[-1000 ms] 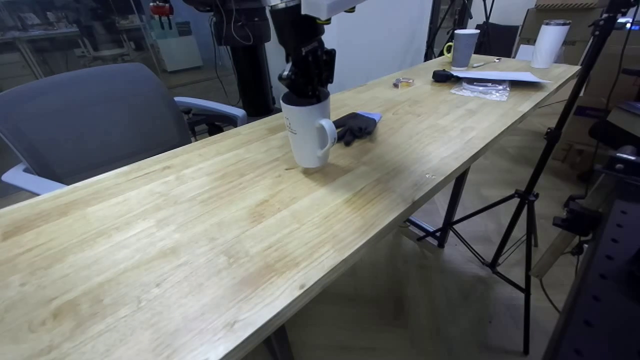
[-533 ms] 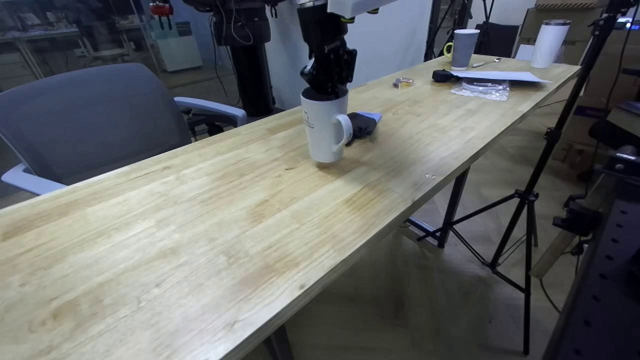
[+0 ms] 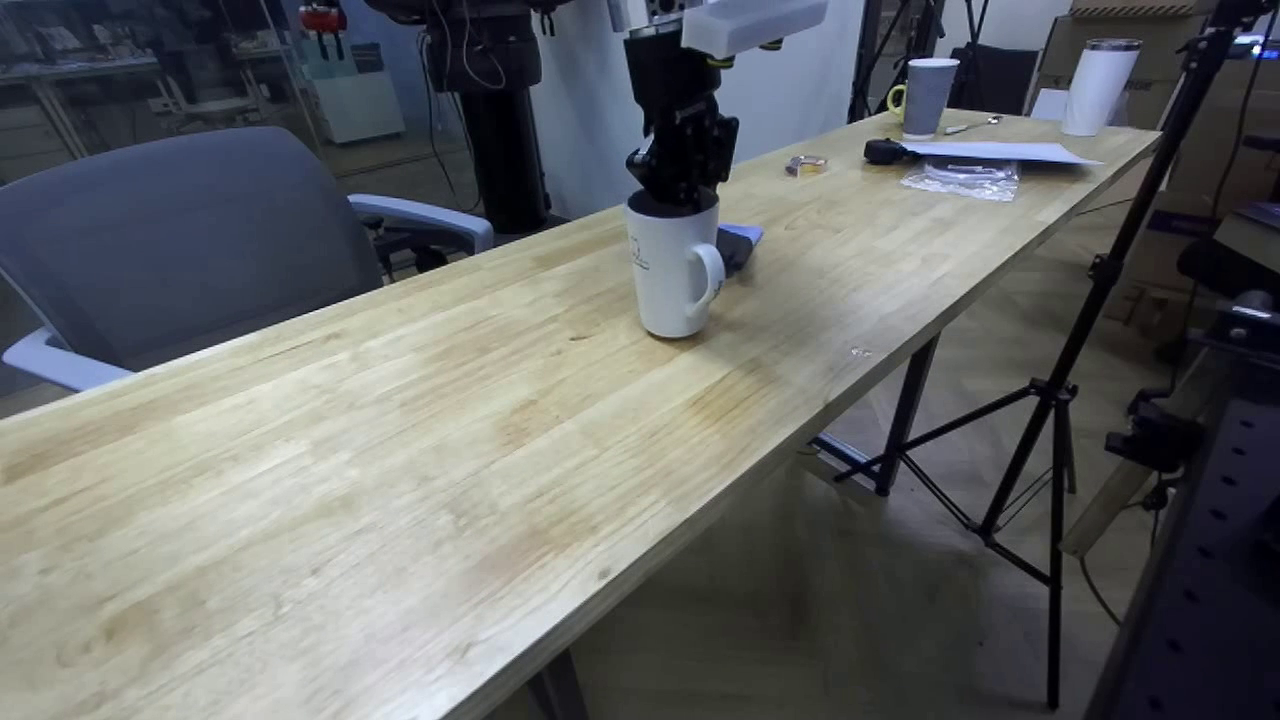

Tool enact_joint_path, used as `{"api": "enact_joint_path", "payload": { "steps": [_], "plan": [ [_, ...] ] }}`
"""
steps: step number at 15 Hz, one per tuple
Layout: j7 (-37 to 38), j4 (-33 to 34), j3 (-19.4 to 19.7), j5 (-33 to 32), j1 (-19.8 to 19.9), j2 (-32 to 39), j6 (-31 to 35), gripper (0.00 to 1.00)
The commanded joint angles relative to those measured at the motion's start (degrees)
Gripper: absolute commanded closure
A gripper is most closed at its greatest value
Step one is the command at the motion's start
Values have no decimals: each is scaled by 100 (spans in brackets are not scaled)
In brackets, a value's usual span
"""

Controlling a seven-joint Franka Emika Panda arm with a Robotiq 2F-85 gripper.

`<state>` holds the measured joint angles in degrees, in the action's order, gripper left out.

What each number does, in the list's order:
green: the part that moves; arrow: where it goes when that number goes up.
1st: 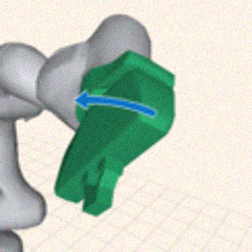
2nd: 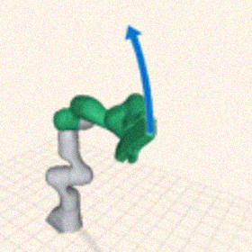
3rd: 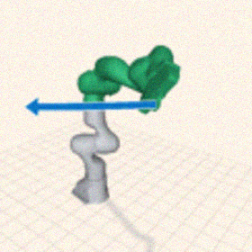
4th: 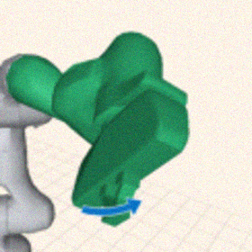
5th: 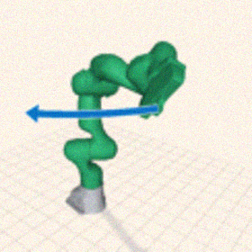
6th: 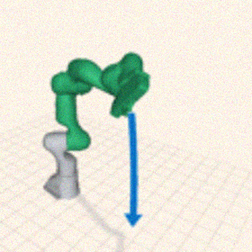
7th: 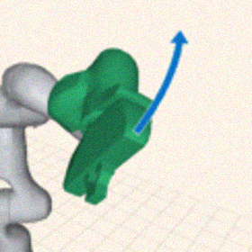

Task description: Pick the cup and move it to the right on the table

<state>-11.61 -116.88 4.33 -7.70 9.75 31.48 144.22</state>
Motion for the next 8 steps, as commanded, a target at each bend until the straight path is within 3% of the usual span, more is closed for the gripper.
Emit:
{"api": "enact_joint_path", "payload": {
  "steps": [1, 8],
  "plan": [
    [-39, -28, -8, 94, 37, -41, 26, 97],
    [29, -18, 28, 54, -4, -3, 33, 97]
  ]
}}
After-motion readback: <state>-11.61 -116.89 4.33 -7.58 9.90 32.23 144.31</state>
